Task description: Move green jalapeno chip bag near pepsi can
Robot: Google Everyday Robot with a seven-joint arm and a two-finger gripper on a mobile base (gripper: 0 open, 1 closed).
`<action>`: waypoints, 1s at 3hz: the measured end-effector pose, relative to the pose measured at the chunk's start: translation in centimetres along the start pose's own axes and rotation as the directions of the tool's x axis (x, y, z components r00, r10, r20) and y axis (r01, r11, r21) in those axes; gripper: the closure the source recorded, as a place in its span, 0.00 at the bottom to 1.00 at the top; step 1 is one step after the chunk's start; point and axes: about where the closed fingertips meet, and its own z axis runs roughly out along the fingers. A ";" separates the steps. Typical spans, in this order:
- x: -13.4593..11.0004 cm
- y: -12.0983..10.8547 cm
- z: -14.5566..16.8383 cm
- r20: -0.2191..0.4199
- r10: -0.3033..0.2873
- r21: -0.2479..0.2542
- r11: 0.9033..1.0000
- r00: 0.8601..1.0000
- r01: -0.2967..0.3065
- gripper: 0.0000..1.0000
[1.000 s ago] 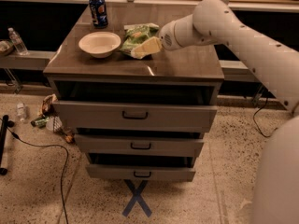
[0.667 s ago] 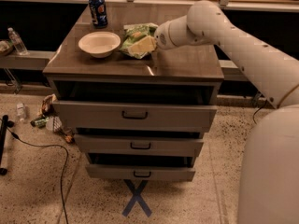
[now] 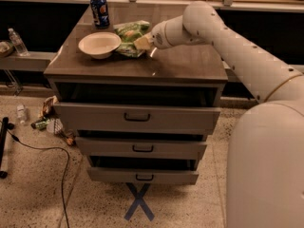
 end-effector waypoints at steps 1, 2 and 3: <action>-2.5 -1.9 1.0 0.027 -0.083 0.046 0.996 0.996 0.082 0.96; -4.6 -3.3 1.3 0.051 -0.139 0.097 0.986 0.989 0.134 1.00; -6.6 -4.1 1.8 0.080 -0.172 0.141 0.977 0.982 0.159 1.00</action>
Offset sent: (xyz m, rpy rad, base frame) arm 0.0719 -0.0018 0.0615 -0.0878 -0.2612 -0.0507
